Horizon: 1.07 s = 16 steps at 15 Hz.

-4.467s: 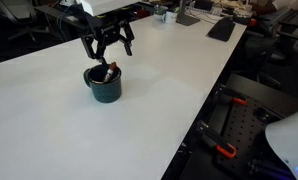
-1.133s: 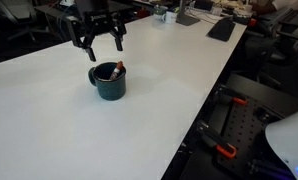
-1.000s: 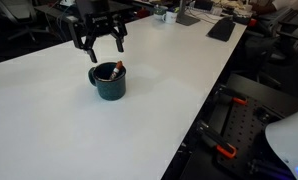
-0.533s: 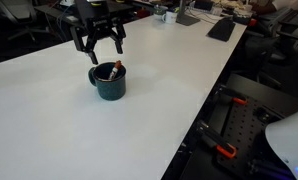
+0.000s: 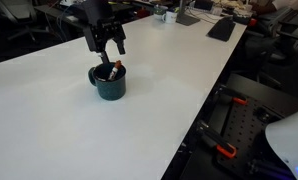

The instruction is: Remove the marker from the cup and put it on the table

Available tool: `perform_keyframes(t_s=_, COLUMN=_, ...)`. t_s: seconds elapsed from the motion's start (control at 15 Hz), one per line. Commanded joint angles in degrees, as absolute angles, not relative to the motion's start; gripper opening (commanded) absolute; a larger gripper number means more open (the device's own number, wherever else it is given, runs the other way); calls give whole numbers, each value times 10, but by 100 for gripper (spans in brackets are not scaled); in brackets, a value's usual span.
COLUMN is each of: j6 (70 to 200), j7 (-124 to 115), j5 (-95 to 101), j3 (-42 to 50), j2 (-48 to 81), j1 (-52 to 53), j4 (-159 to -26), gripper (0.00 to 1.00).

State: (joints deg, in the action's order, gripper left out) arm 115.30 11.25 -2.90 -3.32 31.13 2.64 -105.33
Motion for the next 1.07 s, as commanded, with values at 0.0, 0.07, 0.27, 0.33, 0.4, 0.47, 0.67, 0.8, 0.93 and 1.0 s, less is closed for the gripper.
perform_keyframes(t_s=0.0, j6=1112, j7=165, j5=-15, j3=-43, j2=339, j1=12, j4=-1016, gripper=100)
perform_keyframes(t_s=0.07, j6=1106, j7=170, j5=-13, j3=-42, j2=344, j1=10, j4=-1011, gripper=100)
perform_keyframes(t_s=0.27, j6=1110, j7=179, j5=-9, j3=-41, j2=350, j1=9, j4=-1013, gripper=100)
perform_keyframes(t_s=0.33, j6=1110, j7=173, j5=-7, j3=-39, j2=351, j1=10, j4=-1014, gripper=99)
perform_keyframes(t_s=0.4, j6=1115, j7=166, j5=-6, j3=-38, j2=351, j1=11, j4=-1017, gripper=74)
perform_keyframes(t_s=0.47, j6=1119, j7=167, j5=-6, j3=-39, j2=350, j1=10, j4=-1019, gripper=74)
perform_keyframes(t_s=0.67, j6=1121, j7=164, j5=-10, j3=-40, j2=346, j1=9, j4=-1022, gripper=53)
perform_keyframes(t_s=0.8, j6=1123, j7=161, j5=-10, j3=-40, j2=346, j1=10, j4=-1023, gripper=37)
perform_keyframes(t_s=0.93, j6=1123, j7=160, j5=-10, j3=-40, j2=346, j1=9, j4=-1023, gripper=22)
perform_keyframes(t_s=1.0, j6=1125, j7=161, j5=-11, j3=-40, j2=344, j1=9, j4=-1023, gripper=15)
